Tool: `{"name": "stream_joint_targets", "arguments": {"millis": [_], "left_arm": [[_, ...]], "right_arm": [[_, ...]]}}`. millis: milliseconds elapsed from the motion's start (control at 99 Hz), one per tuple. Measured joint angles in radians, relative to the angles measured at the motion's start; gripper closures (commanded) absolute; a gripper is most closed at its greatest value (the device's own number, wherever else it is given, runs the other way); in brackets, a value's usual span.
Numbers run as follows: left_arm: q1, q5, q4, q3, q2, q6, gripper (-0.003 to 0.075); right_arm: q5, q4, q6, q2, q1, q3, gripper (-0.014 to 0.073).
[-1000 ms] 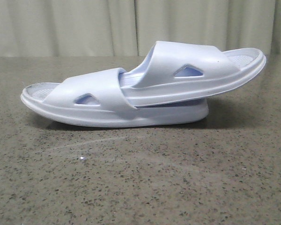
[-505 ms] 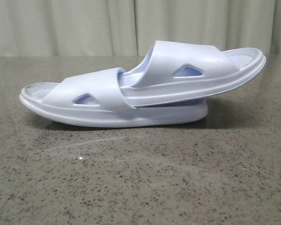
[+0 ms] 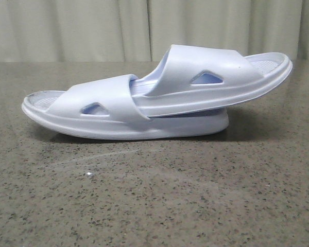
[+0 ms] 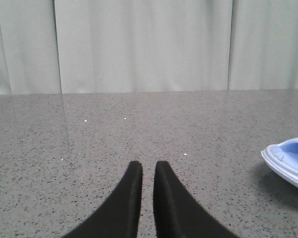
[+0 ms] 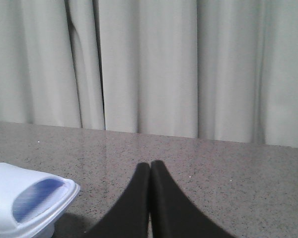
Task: Insert blue slippers together front up
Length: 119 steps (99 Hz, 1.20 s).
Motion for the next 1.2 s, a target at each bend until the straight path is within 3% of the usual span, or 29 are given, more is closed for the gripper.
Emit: {"name": "stream_joint_targets", "arguments": {"millis": [545,657,879,1202], "left_arm": [[0.0,0.0,0.0,0.0,0.0,0.0,0.0704],[0.0,0.0,0.0,0.0,0.0,0.0,0.0704],[0.0,0.0,0.0,0.0,0.0,0.0,0.0704],[0.0,0.0,0.0,0.0,0.0,0.0,0.0704]], "right_arm": [[-0.008,-0.049,0.01,0.0,0.0,0.024,0.0701],[-0.026,-0.149,0.108,0.0,-0.019,0.072,0.0701],[-0.03,-0.432,0.48,-0.016,-0.111,0.167,0.0701],[0.0,-0.535,0.599,-0.134,-0.127,0.203,0.0701]]}}
